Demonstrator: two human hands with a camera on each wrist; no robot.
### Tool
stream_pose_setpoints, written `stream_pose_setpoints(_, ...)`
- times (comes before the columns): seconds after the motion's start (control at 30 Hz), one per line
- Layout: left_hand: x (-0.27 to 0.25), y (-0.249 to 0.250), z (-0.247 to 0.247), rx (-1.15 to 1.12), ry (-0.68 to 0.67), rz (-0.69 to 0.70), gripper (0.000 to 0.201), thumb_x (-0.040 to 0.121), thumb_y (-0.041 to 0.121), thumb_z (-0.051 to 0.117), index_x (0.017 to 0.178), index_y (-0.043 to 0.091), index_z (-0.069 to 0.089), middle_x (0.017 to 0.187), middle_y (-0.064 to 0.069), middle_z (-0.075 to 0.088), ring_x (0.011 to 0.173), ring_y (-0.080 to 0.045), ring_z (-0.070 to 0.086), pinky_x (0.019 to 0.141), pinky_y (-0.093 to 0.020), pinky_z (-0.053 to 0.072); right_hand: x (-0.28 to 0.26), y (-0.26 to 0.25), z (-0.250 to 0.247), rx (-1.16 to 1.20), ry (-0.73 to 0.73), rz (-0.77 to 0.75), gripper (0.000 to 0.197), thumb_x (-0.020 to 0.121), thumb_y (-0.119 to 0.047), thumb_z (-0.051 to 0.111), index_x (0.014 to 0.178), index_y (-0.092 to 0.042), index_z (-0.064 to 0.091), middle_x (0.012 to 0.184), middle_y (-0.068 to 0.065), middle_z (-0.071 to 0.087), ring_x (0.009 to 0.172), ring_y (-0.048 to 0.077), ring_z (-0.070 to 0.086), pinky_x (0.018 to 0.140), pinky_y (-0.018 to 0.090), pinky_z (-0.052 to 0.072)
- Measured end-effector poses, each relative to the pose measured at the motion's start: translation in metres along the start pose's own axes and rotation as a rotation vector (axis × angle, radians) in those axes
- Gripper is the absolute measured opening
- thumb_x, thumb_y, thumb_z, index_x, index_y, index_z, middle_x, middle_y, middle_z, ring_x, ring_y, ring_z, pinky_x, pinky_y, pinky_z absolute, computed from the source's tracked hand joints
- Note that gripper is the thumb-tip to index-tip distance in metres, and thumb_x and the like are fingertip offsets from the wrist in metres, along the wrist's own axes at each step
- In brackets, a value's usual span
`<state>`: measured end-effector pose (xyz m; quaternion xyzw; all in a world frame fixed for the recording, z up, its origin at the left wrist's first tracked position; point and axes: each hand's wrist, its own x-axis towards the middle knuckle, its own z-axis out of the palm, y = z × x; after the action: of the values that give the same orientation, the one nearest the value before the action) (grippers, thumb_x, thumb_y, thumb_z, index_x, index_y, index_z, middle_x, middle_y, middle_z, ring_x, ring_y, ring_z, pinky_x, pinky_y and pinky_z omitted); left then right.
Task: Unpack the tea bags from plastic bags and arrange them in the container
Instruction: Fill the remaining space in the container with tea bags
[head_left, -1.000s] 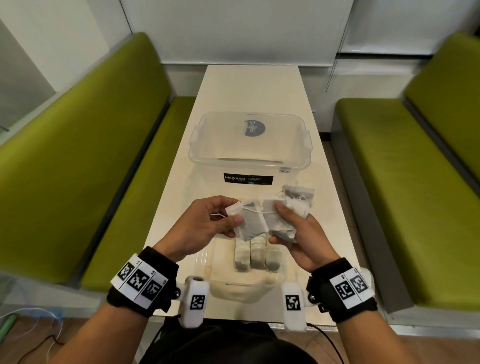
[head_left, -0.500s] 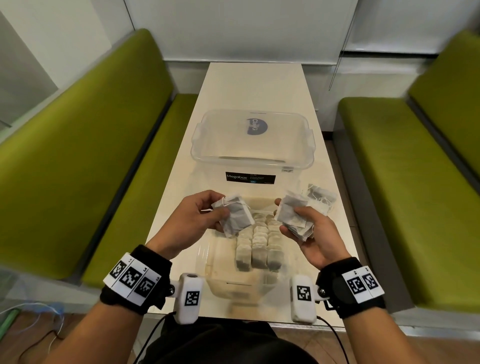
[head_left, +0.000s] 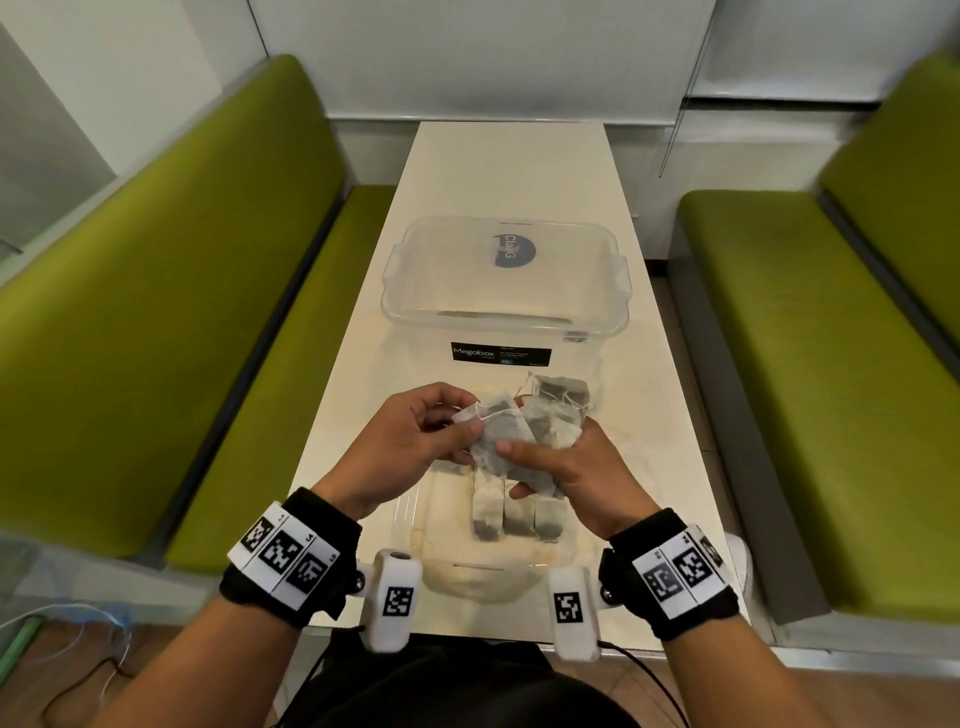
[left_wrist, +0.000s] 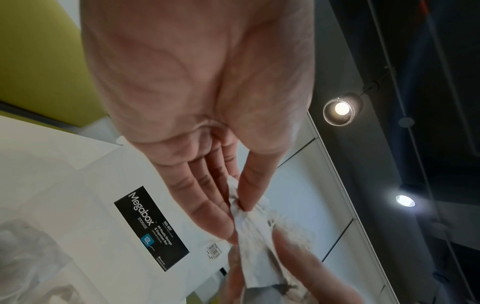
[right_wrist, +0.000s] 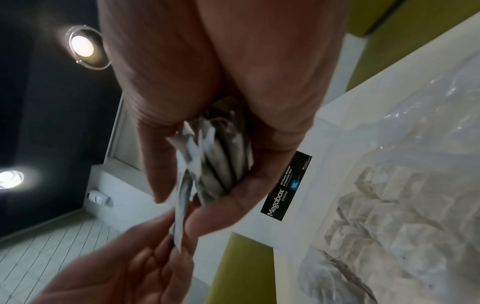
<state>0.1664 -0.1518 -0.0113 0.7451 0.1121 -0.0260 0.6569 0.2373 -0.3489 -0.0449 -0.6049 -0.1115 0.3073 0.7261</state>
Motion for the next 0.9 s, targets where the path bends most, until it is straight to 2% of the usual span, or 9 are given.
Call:
stream_pose_setpoints(0.1,0.003,0.0,-0.001,0.059,-0.009,0.013,0.025,0.089,0.021,0.074,0.111,0.011,0.069,0.1,-0.011,0.076,0.077,-0.025,0.072,0.075,-0.033,0.062,0.001,0.002,0.0,-0.084,0.0,-0.017,0.032,0.085,-0.002,0.079,0.115,-0.006,0.07,0.101,0.015,0.078,0.085,0.029,0.076,0.061,0.036,0.06)
stream_pose_setpoints(0.17,0.006,0.002,-0.003,0.117,-0.018,0.029,0.027,0.087,0.028,0.074,0.108,0.012,0.073,0.098,-0.008,0.077,0.082,-0.021,0.072,0.074,-0.032,0.062,0.002,0.002,0.0,-0.136,-0.014,-0.024,0.032,0.084,-0.002,0.08,0.114,-0.007,0.071,0.099,0.016,0.078,0.084,0.029,0.076,0.061,0.037,0.06)
stream_pose_setpoints(0.3,0.013,0.007,-0.008,0.328,-0.011,0.064,0.011,0.089,0.026,0.075,0.095,0.018,0.079,0.088,0.005,0.078,0.073,0.001,0.065,0.066,-0.017,0.053,0.005,0.004,-0.003,-0.182,-0.022,-0.002,0.034,0.083,-0.004,0.082,0.115,-0.007,0.071,0.101,0.017,0.077,0.083,0.028,0.076,0.063,0.038,0.061)
stream_pose_setpoints(0.4,0.02,0.01,-0.021,0.485,0.047,0.066,0.008,0.088,0.031,0.076,0.092,0.025,0.079,0.081,0.012,0.075,0.069,0.006,0.061,0.063,-0.009,0.046,0.009,0.012,-0.011,-0.088,0.06,0.061,0.031,0.085,-0.004,0.079,0.114,-0.007,0.071,0.101,0.016,0.076,0.081,0.025,0.073,0.063,0.039,0.062)
stream_pose_setpoints(0.5,0.027,0.01,-0.036,0.64,0.081,0.045,0.005,0.09,0.035,0.075,0.093,0.031,0.075,0.083,0.016,0.072,0.074,0.004,0.062,0.062,-0.008,0.042,0.009,0.02,-0.024,0.044,0.118,0.136,0.018,0.088,-0.003,0.074,0.105,-0.008,0.073,0.097,0.014,0.075,0.084,0.025,0.071,0.061,0.037,0.061)
stream_pose_setpoints(0.6,0.035,0.004,-0.047,0.838,0.056,0.022,0.007,0.094,0.035,0.071,0.097,0.029,0.073,0.088,0.014,0.071,0.08,0.0,0.063,0.062,-0.014,0.041,0.006,0.026,-0.035,0.186,0.136,0.215,0.023,0.095,0.0,0.062,0.117,-0.001,0.069,0.109,0.02,0.074,0.094,0.028,0.072,0.072,0.043,0.064)
stream_pose_setpoints(0.67,0.041,-0.006,-0.051,0.954,0.011,0.002,0.011,0.095,0.034,0.07,0.099,0.025,0.074,0.091,0.009,0.073,0.083,-0.006,0.065,0.065,-0.018,0.047,0.004,0.027,-0.04,0.258,0.141,0.241,0.028,0.097,0.004,0.054,0.124,0.004,0.063,0.117,0.024,0.073,0.106,0.036,0.071,0.082,0.047,0.063)
stream_pose_setpoints(0.77,0.05,-0.022,-0.05,1.103,-0.089,-0.024,0.013,0.096,0.027,0.068,0.106,0.022,0.075,0.099,0.005,0.074,0.085,-0.012,0.065,0.074,-0.026,0.053,0.0,0.026,-0.043,0.313,0.161,0.251,0.031,0.097,0.006,0.05,0.127,0.01,0.059,0.126,0.032,0.066,0.119,0.045,0.064,0.085,0.046,0.063)
stream_pose_setpoints(0.9,0.062,-0.044,-0.037,1.242,-0.219,-0.027,0.015,0.096,0.026,0.066,0.109,0.021,0.073,0.105,0.004,0.073,0.083,-0.012,0.058,0.075,-0.025,0.046,-0.002,0.026,-0.044,0.324,0.191,0.255,0.027,0.097,0.008,0.051,0.122,0.01,0.061,0.126,0.031,0.066,0.104,0.039,0.071,0.085,0.046,0.063)
